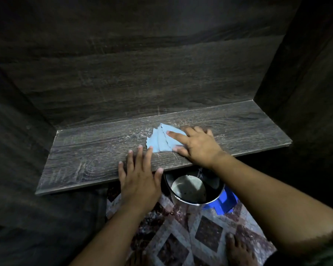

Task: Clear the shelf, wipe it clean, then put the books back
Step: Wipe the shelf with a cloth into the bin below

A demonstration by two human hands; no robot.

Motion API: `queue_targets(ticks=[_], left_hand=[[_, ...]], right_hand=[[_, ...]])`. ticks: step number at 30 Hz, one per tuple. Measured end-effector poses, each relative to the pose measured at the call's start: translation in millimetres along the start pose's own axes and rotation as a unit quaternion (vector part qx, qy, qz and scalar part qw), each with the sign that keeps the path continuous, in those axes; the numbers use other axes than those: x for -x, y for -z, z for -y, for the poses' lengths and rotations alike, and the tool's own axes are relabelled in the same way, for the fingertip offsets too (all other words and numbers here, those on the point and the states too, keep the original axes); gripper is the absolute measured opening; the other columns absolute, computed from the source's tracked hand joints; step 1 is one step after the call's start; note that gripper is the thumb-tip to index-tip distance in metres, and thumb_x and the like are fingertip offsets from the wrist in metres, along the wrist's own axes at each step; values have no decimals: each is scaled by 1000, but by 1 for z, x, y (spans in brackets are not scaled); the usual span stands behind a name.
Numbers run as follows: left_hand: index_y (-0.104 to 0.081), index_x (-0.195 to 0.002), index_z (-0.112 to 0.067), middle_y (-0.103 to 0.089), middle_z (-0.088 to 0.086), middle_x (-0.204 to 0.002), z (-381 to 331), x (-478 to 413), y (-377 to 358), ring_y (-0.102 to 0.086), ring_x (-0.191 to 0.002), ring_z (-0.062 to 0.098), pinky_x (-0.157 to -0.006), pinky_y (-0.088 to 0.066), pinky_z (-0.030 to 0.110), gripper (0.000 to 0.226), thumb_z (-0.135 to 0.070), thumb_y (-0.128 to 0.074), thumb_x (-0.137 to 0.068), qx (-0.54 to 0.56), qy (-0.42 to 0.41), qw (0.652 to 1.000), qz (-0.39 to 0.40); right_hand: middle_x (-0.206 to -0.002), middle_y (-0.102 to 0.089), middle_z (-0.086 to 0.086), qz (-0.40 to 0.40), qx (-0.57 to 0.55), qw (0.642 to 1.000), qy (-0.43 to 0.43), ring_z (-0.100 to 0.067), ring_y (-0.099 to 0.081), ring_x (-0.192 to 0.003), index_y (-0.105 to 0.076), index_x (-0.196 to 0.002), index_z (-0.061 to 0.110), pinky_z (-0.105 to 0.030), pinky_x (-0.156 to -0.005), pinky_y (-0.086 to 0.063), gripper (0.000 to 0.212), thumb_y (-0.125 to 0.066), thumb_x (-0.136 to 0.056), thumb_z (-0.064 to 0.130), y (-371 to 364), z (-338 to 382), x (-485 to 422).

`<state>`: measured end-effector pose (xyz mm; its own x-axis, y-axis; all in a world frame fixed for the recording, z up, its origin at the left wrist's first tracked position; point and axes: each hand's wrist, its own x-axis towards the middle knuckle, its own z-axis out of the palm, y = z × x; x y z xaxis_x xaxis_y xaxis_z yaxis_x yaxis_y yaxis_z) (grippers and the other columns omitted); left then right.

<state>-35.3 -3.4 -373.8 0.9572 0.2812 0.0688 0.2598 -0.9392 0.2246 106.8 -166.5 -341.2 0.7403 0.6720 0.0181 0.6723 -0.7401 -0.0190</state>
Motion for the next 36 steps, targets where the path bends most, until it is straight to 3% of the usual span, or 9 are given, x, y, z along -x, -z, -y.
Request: queue_targets(ticks=[4, 9, 15, 20, 24, 27, 30, 34, 36], left_hand=[[-4, -152, -30, 5, -5, -162, 5, 7, 9, 15, -147, 15, -117, 13, 40, 77, -64, -7, -83, 77, -11, 997, 29], [-11, -152, -31, -1, -5, -162, -11, 27, 50, 2, -149, 17, -121, -5, 42, 67, -61, -23, -94, 106, -10, 992, 66], [-31, -146, -34, -24, -14, -155, -76, 28, 148, -22, -143, 10, -117, -25, 36, 52, -48, -43, -97, 90, -141, 986, 27], [-54, -132, -23, -47, -1, -143, -133, 15, 232, -37, -135, 20, -110, -36, 42, 46, -40, -45, -91, 46, -259, 951, -164], [-48, -138, -11, -33, 14, -152, -161, -1, 284, -23, -144, 32, -116, -20, 50, 51, -26, -55, -90, -5, -240, 915, -324], [-32, -147, -9, -17, 16, -158, -174, -15, 305, -9, -148, 34, -118, -6, 51, 63, -24, -54, -90, -48, -191, 923, -331], [-21, -152, -10, -16, 13, -159, -178, -35, 305, -8, -148, 29, -120, -2, 46, 67, -27, -49, -94, -41, -163, 951, -260], [-29, -149, -10, -35, 9, -151, -178, -46, 291, -26, -141, 26, -120, -8, 45, 67, -28, -54, -89, -50, -159, 949, -267], [-31, -148, -10, -36, 10, -150, -179, -47, 289, -28, -140, 27, -120, -9, 46, 68, -27, -55, -86, -52, -156, 947, -275]], right_hand=[[-144, -40, -2, 35, 6, 999, 32, -24, -38, -129, -24, -148, 48, -49, -100, -36, 57, -43, -95, 57, 14, 0, 33], [-142, -51, 0, 139, -73, 985, 76, -25, -53, -124, -37, -144, 43, -35, -99, -44, 57, -57, -91, 48, 44, -11, 93], [-83, -59, 17, 127, -242, 962, -19, 6, -52, -69, -41, -134, 53, -10, -62, -38, 80, -82, -65, 48, 150, -30, 159], [-113, -64, 10, -29, -47, 998, 1, -17, -60, -105, -49, -124, 39, -32, -85, -49, 48, -57, -77, 45, 212, -37, 182], [-108, -64, -2, -248, 69, 966, 16, -33, -57, -94, -63, -118, 30, -41, -72, -49, 46, -63, -72, 32, 261, -61, 178], [-108, -59, -10, -393, 57, 917, -18, -38, -48, -92, -62, -124, 27, -43, -71, -43, 50, -58, -74, 24, 299, -82, 161], [-118, -62, -8, -492, 43, 869, -36, -40, -52, -97, -63, -126, 27, -47, -74, -46, 49, -45, -81, 19, 338, -98, 133], [-132, -58, -19, -492, 34, 868, -56, -43, -54, -114, -63, -129, 18, -48, -92, -45, 47, -39, -88, 21, 356, -119, 80], [-144, -46, -20, -406, 49, 909, -80, -42, -44, -128, -54, -138, 24, -49, -106, -35, 48, -42, -91, 20, 356, -130, 57]])
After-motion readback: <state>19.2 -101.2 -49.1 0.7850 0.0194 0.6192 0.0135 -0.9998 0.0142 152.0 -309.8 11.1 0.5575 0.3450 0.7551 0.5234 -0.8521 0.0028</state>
